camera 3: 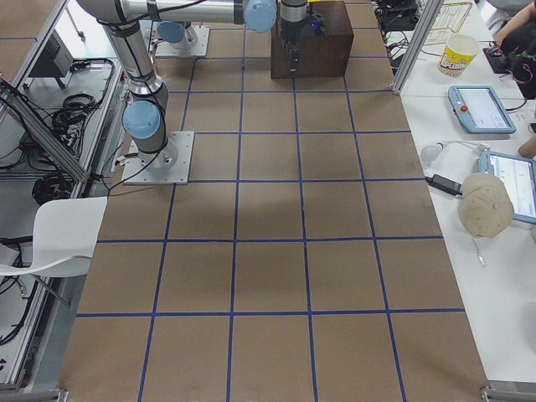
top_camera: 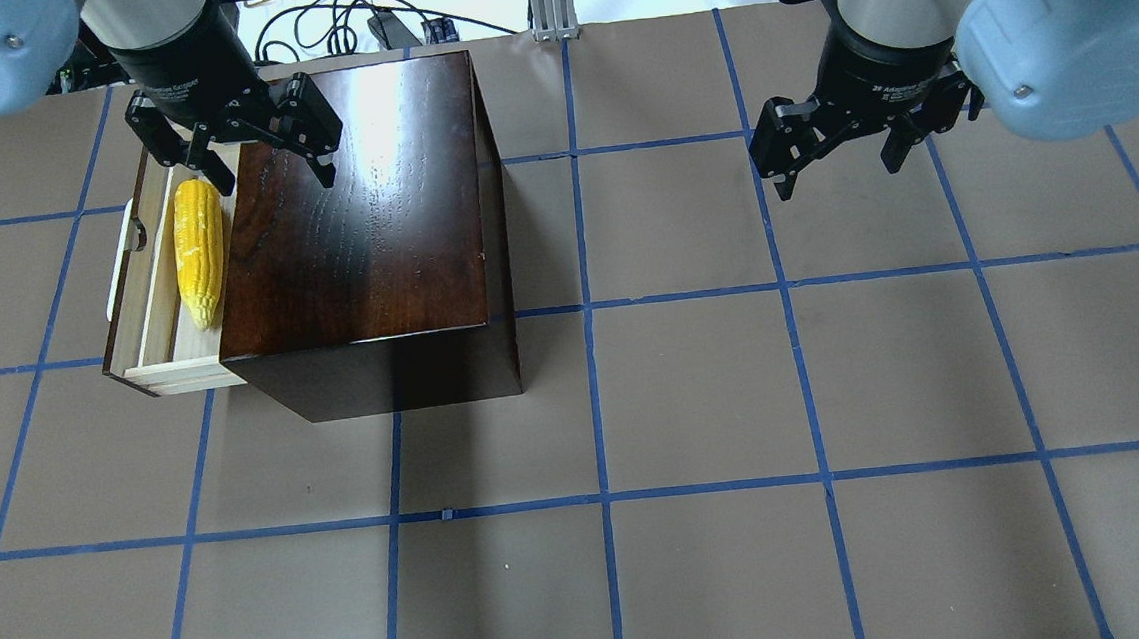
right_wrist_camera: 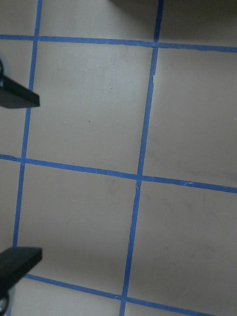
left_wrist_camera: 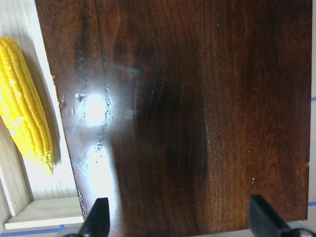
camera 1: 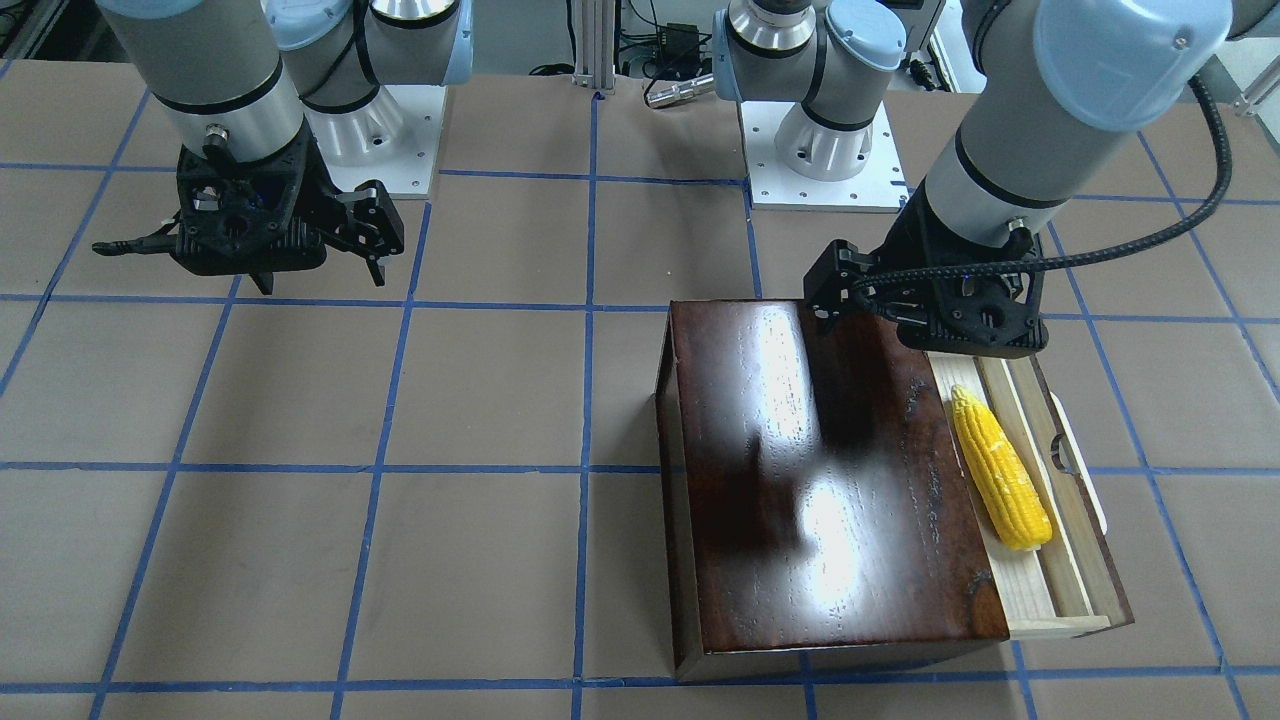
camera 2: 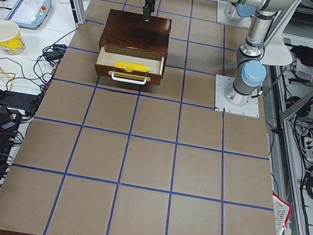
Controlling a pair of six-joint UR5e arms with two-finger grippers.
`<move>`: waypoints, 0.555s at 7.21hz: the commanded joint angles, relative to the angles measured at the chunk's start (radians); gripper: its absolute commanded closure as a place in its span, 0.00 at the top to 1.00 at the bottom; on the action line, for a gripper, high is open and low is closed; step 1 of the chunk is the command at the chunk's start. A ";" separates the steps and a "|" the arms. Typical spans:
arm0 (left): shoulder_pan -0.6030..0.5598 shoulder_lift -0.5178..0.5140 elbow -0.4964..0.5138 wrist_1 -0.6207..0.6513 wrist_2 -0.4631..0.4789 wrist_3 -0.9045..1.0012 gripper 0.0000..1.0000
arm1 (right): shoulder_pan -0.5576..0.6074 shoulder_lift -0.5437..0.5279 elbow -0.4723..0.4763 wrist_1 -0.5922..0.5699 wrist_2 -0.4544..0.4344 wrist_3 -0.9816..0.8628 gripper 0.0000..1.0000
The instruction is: Open drawer and put corn inside
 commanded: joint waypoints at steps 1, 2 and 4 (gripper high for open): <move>0.000 0.015 -0.019 0.003 -0.001 -0.002 1.00 | 0.000 0.000 0.000 0.000 0.000 0.000 1.00; 0.000 0.016 -0.019 0.005 -0.001 -0.002 1.00 | 0.000 0.000 0.000 0.000 0.000 0.000 1.00; 0.000 0.016 -0.019 0.008 -0.001 -0.002 1.00 | 0.000 0.000 0.000 0.000 0.000 0.000 1.00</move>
